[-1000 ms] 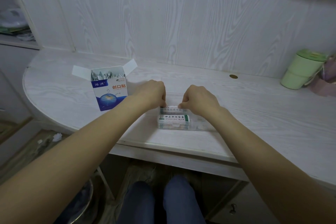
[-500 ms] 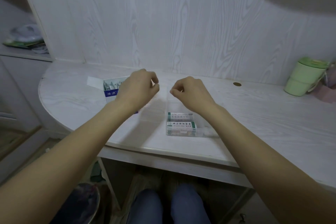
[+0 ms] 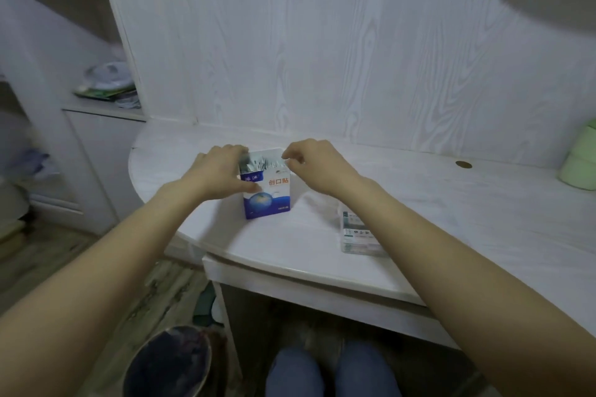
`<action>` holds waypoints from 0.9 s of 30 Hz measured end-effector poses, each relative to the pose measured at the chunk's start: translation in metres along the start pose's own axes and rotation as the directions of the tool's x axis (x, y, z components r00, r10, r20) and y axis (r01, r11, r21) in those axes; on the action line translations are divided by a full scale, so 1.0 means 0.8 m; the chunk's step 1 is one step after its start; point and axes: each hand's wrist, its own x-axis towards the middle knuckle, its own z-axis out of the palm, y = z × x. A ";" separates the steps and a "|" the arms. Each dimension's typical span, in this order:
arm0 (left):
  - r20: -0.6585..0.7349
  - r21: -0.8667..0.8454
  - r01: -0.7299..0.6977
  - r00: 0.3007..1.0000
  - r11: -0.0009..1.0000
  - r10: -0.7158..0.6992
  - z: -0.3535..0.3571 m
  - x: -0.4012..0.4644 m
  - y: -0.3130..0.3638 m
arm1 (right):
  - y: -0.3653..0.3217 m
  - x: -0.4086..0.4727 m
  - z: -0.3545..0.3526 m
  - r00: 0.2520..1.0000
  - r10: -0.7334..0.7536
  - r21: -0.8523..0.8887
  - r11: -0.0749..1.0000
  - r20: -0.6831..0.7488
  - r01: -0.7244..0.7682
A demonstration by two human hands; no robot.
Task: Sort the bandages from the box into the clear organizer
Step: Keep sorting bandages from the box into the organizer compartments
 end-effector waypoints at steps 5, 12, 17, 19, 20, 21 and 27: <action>-0.215 0.051 -0.106 0.970 0.993 0.115 0.009 -0.036 0.008 | -0.001 -0.002 0.009 0.993 0.029 0.003 1.000 -0.117 -0.028; -0.379 0.162 -0.185 0.895 0.969 0.234 0.024 -0.058 0.019 | -0.016 -0.011 0.021 0.974 -0.066 -0.384 0.923 -0.218 -0.023; -0.398 0.176 -0.203 0.880 0.963 0.259 0.027 -0.063 0.019 | -0.026 -0.010 0.030 0.966 -0.047 -0.436 0.897 -0.253 -0.071; -0.381 0.187 -0.202 0.887 0.961 0.260 0.026 -0.064 0.021 | -0.027 -0.007 0.031 0.965 -0.019 -0.424 0.901 -0.260 -0.096; -0.373 0.197 -0.200 0.890 0.960 0.262 0.025 -0.064 0.021 | -0.028 -0.006 0.032 0.965 -0.008 -0.424 0.899 -0.262 -0.107; -0.365 0.206 -0.198 0.893 0.958 0.263 0.024 -0.065 0.021 | -0.028 -0.004 0.032 0.965 0.001 -0.428 0.896 -0.262 -0.117; -0.367 0.304 -0.256 0.858 0.918 0.361 0.024 -0.065 0.019 | -0.030 0.005 0.036 0.968 0.030 -0.431 0.892 -0.248 -0.138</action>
